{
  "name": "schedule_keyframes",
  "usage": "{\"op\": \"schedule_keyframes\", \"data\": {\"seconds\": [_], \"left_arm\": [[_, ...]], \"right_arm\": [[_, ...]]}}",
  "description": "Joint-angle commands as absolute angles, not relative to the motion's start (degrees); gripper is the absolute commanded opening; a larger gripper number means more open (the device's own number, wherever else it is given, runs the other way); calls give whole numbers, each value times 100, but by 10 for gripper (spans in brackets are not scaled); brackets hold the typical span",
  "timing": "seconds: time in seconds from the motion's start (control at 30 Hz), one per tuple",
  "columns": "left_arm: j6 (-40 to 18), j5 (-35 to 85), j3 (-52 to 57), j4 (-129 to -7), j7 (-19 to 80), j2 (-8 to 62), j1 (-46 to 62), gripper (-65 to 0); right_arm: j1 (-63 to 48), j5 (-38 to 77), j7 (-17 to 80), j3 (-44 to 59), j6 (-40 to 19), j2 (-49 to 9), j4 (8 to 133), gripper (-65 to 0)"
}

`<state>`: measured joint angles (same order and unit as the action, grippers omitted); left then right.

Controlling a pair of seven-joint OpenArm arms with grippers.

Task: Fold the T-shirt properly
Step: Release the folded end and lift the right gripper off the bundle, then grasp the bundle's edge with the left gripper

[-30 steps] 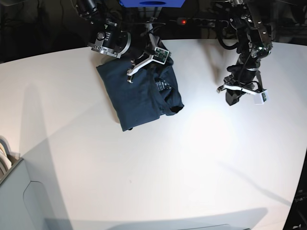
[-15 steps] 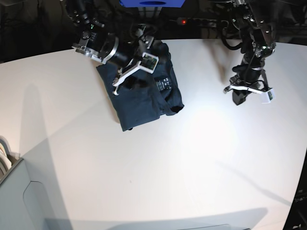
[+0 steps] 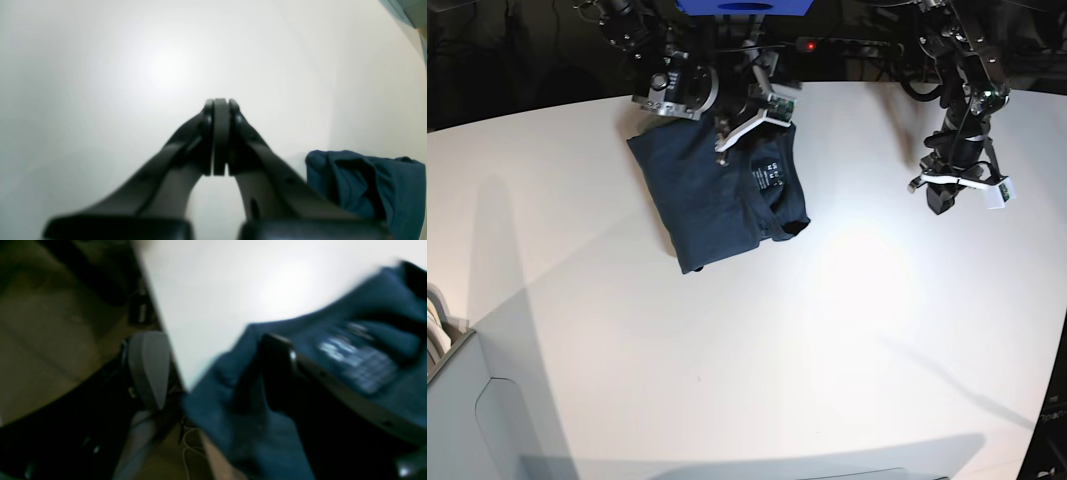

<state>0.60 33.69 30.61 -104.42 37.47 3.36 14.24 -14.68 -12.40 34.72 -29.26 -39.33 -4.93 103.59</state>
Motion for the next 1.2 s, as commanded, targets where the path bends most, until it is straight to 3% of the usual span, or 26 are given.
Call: {"op": "schedule_keyframes", "data": {"seconds": [0.0,0.23,0.4,0.9,1.17], "left_arm": [[4,3424,3081,-10563,3644,374,1402,-650],[4,3424,3108,-10651,3644,382,1455,-650],[4,3424,3380,-10853,3644,338,1587,-650],[-4,3433,3899,-10932,3644,321,2035,-650],[-4,4338,4163,-10905,3644,338,2176,-650]], "right_arm": [[-1429,-1156,3327,-3020,-4000,-488,10484,-236],[-1218,-1165,3327,-2818,-4000,-664,11327,-237],[-901,-1165,3389,-1780,-4000,-163,11459,-234],[593,-1156,3327,-1455,-4000,787,8365,-234],[576,-1156,3319,-2545,-4000,884,8180,-234]]}}
